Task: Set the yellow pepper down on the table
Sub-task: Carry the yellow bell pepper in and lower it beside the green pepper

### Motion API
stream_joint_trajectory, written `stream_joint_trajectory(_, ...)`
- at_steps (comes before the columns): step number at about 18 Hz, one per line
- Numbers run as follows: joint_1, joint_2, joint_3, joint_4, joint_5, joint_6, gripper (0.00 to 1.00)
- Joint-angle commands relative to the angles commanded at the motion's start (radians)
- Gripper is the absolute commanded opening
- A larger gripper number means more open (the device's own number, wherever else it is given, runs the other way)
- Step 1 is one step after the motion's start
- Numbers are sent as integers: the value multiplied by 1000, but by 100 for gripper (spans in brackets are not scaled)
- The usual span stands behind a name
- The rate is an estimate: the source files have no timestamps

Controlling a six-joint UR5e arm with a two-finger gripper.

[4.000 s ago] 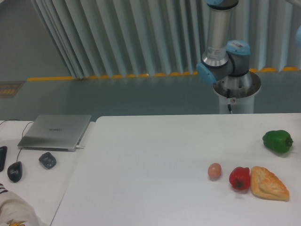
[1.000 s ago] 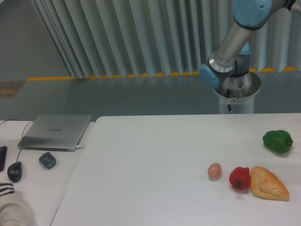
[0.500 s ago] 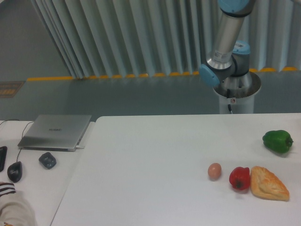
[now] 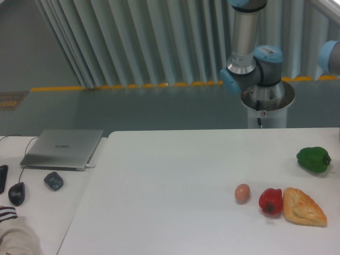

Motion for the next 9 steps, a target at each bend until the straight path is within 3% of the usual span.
stream_joint_trajectory(9, -2, -37, -41, 3, 15, -2, 48)
